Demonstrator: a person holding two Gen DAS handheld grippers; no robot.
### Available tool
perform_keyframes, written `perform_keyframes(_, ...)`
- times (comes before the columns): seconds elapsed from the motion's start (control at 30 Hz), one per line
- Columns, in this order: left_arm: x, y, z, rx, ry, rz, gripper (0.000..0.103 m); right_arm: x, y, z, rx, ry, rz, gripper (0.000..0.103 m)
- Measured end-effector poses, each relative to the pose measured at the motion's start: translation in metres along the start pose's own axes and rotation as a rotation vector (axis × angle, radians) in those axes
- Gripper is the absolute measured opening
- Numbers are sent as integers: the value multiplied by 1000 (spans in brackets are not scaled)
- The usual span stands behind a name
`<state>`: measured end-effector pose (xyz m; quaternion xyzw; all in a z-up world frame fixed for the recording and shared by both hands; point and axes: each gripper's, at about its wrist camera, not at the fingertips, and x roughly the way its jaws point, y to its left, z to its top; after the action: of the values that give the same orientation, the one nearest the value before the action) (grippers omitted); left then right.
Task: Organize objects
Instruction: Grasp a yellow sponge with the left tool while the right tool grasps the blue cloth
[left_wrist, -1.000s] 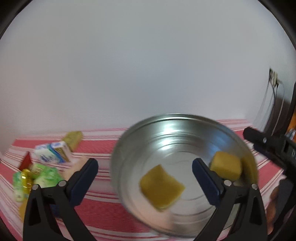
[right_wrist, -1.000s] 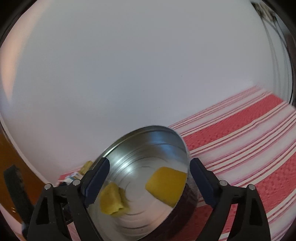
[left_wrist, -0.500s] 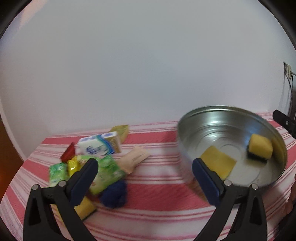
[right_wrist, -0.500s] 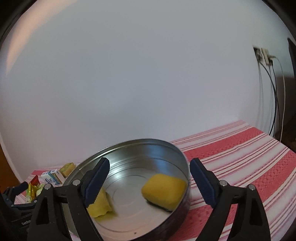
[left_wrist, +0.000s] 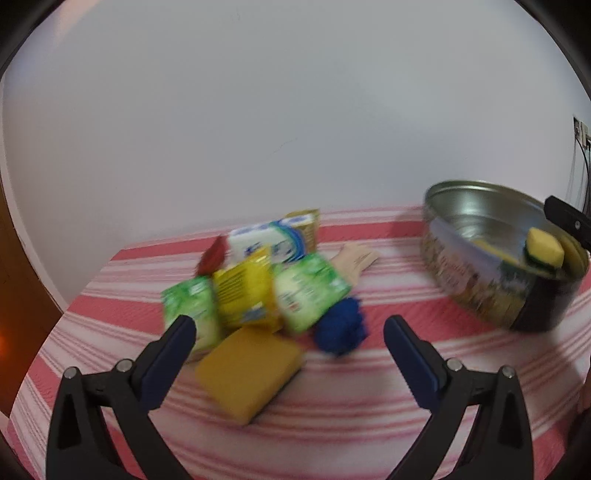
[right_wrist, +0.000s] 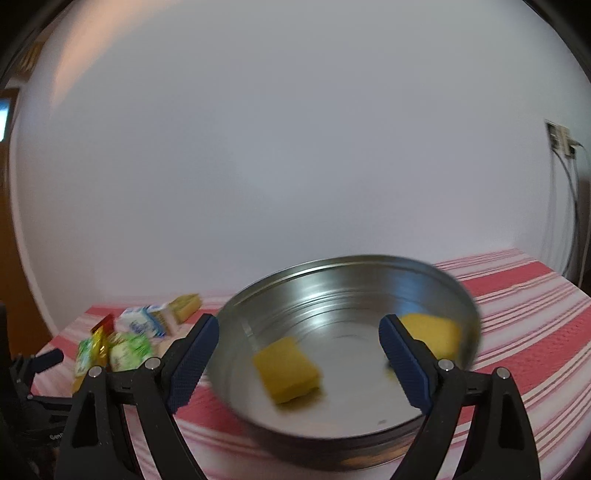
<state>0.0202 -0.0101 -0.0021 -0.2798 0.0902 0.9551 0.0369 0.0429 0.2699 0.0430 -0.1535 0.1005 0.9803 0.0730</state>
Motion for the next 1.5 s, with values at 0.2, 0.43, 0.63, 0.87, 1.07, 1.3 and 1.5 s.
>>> perform_keyframes(0.2,4,41,-15,-72,100,-69,103,2,48,-15,-59,32,69,90)
perform_keyframes(0.43,27,55,-19,-124,190,-115,103,13,89,-32,-89,142,116,90)
perform_keyframes(0.63,54,43,-14,-88,256,-161,103,20,97,-37,-126,200,169,90)
perform_keyframes(0.87,70,49,-18,-134,330,-152,75,28,98,-40,-129,264,193,90)
perform_keyframes(1.07,61,57,-22,-195,302,-146,60,36,108,-44,-176,308,182,90)
perform_keyframes(1.3,27,74,-22,-317,140,-91,60,66,127,-51,-185,421,200,90)
perform_keyframes(1.5,14,89,-19,-402,47,-18,60,104,155,-60,-200,529,207,90)
